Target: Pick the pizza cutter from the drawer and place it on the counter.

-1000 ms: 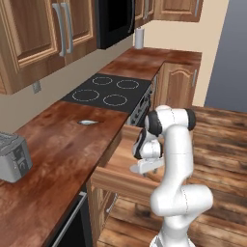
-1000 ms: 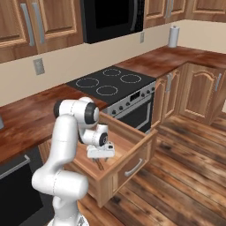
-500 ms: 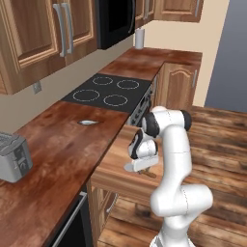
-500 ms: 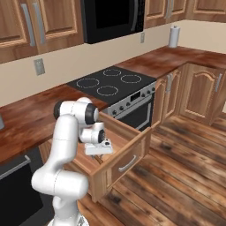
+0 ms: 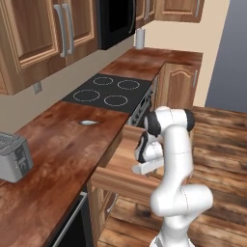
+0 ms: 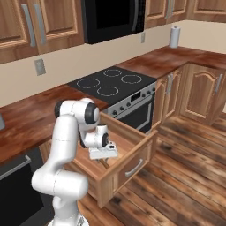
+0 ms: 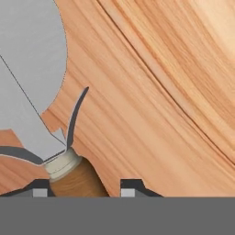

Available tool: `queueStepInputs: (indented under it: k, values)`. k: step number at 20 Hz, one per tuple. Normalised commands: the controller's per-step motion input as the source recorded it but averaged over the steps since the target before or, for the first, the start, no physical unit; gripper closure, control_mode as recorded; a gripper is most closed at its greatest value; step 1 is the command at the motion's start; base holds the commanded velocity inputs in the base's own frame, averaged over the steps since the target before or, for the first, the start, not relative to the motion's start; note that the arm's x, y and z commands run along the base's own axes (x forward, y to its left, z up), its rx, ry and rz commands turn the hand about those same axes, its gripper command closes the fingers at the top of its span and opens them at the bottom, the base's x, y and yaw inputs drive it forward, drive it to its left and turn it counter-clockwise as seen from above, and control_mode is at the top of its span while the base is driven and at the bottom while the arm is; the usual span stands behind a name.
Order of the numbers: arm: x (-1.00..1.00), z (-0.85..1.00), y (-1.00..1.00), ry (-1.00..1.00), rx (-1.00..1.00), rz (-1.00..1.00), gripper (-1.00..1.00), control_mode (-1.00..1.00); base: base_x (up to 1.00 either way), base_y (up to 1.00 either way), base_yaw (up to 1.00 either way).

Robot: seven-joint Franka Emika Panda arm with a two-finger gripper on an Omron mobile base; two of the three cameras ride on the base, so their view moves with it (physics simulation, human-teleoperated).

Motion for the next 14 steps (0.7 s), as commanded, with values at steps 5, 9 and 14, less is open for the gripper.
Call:
queueStepInputs:
  k: [5,9,14]
  values:
    - [-0.31,-0.63,-0.20,0.00,-0.01,-0.09,1.00,-1.00,0.00,0.00,0.00]
    - [0.00,-0.01,0.00,-0.03,0.07,-0.01,1.00,-1.00,0.00,0.00,0.00]
    - [-0.03,0.19,0.00,-0.26,0.23,0.01,1.00,-1.00,0.00,0.00,0.00]
